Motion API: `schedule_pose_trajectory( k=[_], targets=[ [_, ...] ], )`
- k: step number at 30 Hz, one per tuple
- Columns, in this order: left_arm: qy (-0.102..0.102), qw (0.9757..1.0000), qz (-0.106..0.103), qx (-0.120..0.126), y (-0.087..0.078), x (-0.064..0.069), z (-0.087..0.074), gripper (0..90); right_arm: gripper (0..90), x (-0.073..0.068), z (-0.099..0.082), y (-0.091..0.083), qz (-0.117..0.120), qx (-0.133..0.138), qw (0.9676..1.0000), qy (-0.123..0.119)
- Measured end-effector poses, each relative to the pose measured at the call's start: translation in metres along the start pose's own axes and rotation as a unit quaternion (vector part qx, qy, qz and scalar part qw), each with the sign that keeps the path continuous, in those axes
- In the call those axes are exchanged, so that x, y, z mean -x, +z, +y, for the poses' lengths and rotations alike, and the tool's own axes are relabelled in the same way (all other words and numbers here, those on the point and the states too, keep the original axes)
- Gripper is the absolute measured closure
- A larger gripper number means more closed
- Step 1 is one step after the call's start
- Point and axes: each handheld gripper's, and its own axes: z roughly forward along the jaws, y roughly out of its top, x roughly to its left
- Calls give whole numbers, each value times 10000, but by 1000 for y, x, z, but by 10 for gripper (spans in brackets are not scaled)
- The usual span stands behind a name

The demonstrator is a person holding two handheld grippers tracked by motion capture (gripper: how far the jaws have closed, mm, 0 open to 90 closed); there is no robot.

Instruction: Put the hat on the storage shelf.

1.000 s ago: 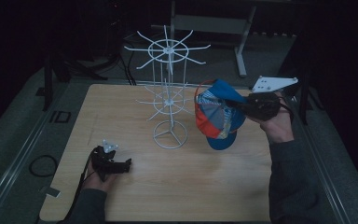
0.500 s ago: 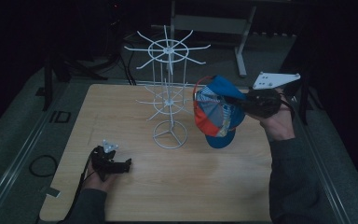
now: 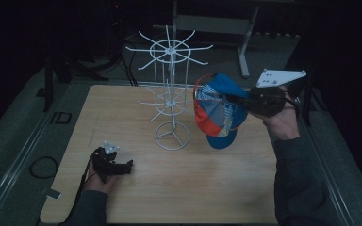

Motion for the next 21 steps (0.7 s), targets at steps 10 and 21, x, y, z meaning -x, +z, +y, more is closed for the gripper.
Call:
schedule_pose_trajectory(
  k=[10,21],
  targets=[
    [0,10000,1,-1,0,0,0,0,876,1,2,-5,48,73,10000,14],
    [1,10000,-1,-1,0,0,0,0,877,1,5,-10,101,157,9998,28]
  ],
)
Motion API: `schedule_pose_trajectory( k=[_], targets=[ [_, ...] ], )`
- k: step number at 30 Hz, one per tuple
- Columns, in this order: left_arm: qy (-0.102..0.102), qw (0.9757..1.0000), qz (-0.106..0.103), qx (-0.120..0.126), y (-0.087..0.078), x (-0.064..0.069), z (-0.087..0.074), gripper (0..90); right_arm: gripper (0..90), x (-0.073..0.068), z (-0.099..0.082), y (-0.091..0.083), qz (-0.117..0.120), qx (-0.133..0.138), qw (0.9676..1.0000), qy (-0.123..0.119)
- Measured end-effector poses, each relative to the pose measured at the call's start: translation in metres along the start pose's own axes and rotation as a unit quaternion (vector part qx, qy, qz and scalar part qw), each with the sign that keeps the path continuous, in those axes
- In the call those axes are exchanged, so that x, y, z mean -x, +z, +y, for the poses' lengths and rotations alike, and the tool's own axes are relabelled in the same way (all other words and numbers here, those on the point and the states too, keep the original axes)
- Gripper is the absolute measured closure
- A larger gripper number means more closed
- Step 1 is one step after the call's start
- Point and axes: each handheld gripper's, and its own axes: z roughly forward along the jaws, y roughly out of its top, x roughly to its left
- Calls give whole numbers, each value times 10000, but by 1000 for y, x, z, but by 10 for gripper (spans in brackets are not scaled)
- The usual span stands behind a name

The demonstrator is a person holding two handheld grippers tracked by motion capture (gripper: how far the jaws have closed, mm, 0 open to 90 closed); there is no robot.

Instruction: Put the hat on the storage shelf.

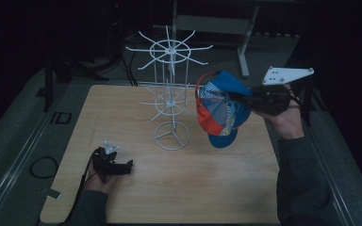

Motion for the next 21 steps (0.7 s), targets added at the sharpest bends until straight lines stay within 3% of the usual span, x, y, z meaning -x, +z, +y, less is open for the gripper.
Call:
schedule_pose_trajectory(
  k=[21],
  targets=[
    [0,10000,1,1,0,0,0,0,876,-1,4,-11,-21,167,9999,-19]
  ],
)
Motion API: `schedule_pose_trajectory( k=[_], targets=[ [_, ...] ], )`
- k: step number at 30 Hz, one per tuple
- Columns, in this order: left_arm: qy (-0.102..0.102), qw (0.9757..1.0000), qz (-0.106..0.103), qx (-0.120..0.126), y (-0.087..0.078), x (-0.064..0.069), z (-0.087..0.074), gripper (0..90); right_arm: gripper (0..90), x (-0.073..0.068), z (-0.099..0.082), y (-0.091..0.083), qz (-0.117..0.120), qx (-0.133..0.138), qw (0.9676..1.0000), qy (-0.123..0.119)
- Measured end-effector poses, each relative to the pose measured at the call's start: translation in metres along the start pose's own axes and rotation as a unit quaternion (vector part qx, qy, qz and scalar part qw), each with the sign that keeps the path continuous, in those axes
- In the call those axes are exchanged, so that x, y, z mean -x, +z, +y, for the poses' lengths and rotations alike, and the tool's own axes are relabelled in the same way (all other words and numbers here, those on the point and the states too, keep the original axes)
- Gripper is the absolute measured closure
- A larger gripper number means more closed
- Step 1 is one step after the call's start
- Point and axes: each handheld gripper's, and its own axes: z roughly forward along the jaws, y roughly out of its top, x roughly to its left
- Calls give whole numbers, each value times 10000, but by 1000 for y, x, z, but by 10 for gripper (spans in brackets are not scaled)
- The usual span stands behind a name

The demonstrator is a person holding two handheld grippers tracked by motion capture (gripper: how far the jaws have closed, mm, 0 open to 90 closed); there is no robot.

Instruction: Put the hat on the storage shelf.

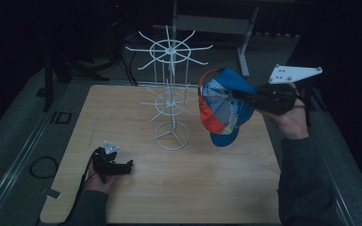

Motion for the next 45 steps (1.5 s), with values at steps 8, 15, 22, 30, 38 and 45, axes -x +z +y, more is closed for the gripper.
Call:
schedule_pose_trajectory(
  k=[8,15,22,30,38,45],
  targets=[
    [-1,10000,-1,-1,0,0,0,1,876,-1,1,-5,-8,86,10000,26],
    [-1,10000,-1,-1,0,0,0,0,876,-2,0,-7,-4,132,9999,27],
    [1,10000,1,-1,0,0,0,0,875,-4,3,-9,9,235,9997,33],
    [0,10000,0,0,0,0,0,0,875,-6,5,-13,17,391,9992,25],
    [2,10000,1,-1,0,0,0,0,876,-5,7,-15,58,493,9987,65],
    [-5,10000,0,3,0,0,0,0,876,-6,11,-17,71,589,9982,55]
  ],
)
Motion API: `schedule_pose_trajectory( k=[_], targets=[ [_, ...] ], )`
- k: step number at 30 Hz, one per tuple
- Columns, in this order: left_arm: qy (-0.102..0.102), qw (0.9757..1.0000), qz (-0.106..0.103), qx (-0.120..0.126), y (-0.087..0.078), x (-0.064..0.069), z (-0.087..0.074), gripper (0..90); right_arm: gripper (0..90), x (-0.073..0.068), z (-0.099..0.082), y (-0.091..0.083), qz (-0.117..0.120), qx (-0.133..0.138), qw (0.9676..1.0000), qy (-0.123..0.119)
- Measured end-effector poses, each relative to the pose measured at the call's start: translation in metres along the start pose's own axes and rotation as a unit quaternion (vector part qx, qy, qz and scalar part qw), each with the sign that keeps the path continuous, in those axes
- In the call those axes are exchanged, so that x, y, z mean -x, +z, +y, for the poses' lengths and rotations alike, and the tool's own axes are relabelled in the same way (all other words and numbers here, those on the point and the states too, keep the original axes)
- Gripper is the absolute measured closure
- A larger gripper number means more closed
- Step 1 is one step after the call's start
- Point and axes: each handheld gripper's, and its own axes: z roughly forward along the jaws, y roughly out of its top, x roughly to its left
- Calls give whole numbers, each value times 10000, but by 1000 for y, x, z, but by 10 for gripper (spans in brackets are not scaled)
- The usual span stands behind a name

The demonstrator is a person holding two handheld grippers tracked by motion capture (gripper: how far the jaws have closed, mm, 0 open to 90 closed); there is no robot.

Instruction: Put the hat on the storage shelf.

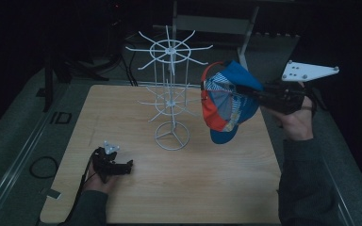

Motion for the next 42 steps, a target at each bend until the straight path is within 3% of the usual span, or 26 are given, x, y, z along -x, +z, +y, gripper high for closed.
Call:
schedule_pose_trajectory(
  k=[17,31,33,37,42],
  targets=[
    [0,10000,0,1,0,0,0,0,875,2,7,0,-41,322,9995,32],
    [2,10000,1,1,0,0,0,0,869,0,8,30,104,37,9999,20],
    [5,10000,1,-3,0,0,0,0,830,-1,8,36,114,-103,9999,-14],
    [14,10000,7,-1,0,0,0,0,666,-3,4,44,244,-384,9990,-50],
    [8,10000,6,-6,0,0,0,0,476,-3,0,48,130,-537,9985,3]
  ],
)
